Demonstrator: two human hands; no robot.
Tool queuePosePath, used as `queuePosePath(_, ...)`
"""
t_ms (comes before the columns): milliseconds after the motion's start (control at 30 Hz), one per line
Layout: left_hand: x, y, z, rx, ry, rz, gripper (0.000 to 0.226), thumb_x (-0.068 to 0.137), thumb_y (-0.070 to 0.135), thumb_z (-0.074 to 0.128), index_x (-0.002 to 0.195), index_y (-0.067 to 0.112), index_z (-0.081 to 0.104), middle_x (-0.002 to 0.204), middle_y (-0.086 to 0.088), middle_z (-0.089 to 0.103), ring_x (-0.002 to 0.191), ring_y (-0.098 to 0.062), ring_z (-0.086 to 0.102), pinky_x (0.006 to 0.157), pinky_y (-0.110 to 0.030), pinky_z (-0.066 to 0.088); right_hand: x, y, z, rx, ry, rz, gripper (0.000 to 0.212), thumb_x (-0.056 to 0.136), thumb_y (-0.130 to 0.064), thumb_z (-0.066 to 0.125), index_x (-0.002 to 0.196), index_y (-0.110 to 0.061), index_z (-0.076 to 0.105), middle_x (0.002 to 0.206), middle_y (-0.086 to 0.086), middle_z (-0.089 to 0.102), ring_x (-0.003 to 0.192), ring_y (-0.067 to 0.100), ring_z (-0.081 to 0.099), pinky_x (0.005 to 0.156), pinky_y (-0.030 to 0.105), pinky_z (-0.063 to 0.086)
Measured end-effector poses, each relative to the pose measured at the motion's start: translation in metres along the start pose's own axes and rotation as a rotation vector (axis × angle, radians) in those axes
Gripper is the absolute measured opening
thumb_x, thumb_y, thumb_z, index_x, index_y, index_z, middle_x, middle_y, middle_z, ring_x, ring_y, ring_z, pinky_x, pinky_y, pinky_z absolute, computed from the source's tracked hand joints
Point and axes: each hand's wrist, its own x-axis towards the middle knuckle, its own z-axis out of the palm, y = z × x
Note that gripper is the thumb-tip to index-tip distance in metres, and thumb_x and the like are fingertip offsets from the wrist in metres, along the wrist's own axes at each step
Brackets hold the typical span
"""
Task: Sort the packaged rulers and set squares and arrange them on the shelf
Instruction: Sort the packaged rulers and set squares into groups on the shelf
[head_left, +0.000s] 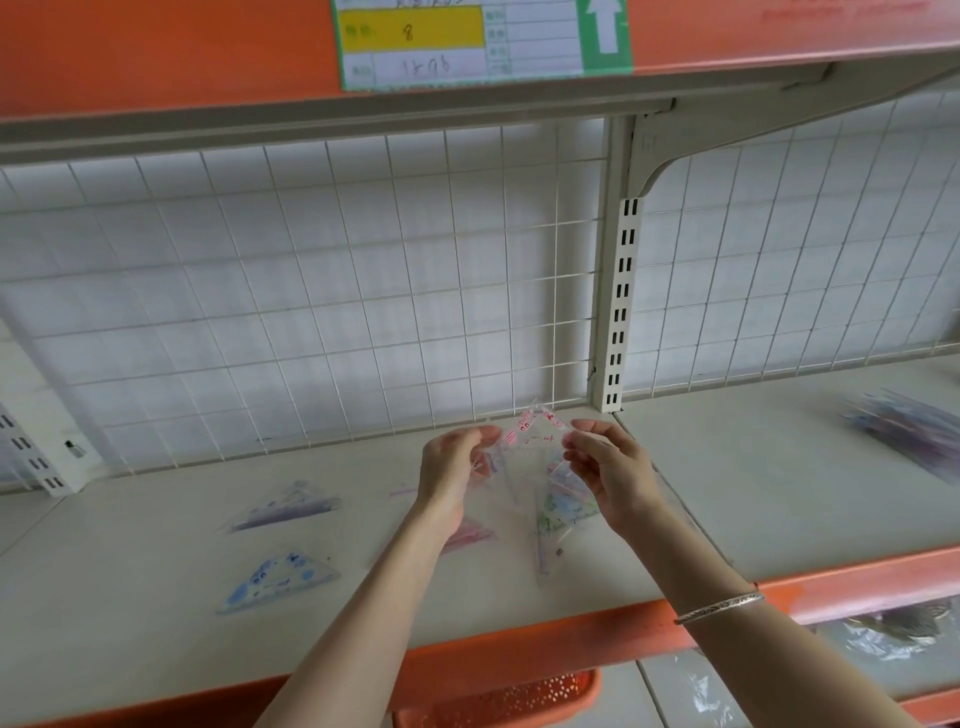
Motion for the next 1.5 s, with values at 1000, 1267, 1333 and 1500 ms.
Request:
queuePosePath(1000,0.004,0.039,-0.197,0.384,0.447,0.252,0.018,0.084,0.001,0.059,0.087,0.011,0.074,0.048,0.008,0.056,0.040,0.002,0.048,0.055,-0.015,0.044,-0.014,0.039,0.103,-1.144,-0.517,-0.344,0.030,0.074,-0.008,0.079,0.102,-0.002,0.072,0.068,-0.002,0.067,0.049,-0.004,0.058,0.057,0.005,0.046)
queuePosePath(1267,0.003,0.030,-0.154,0.338,0.359,0.223,0.021,0.086,0.006,0.057,0.098,0.011,0.074,0.078,0.006,0.066,0.043,0.006,0.053,0.061,-0.020,0.050,-0.024,0.038,0.076,-1.249,-0.557,-0.333,0.027,0.074,-0.015,0.080,0.100,-0.012,0.074,0.078,-0.003,0.068,0.067,0.006,0.059,0.062,0.006,0.045)
queuePosePath(1333,0.003,0.028,-0.145,0.308,0.345,0.212,0.021,0.086,0.008,0.059,0.098,0.013,0.075,0.080,0.004,0.067,0.044,0.005,0.054,0.068,-0.033,0.054,-0.026,0.041,0.073,-1.261,-0.562,-0.340,0.026,0.074,-0.016,0.079,0.100,-0.013,0.074,0.078,-0.004,0.067,0.068,0.008,0.057,0.061,0.010,0.043)
queuePosePath(1500,0.002,0.023,-0.128,0.281,0.333,0.241,0.022,0.084,0.004,0.056,0.090,0.016,0.073,0.089,-0.004,0.069,0.043,0.004,0.052,0.056,-0.016,0.045,-0.026,0.044,0.058,-1.326,-0.532,-0.371,0.025,0.074,-0.019,0.079,0.098,-0.016,0.074,0.084,-0.006,0.062,0.065,-0.002,0.050,0.060,0.008,0.039)
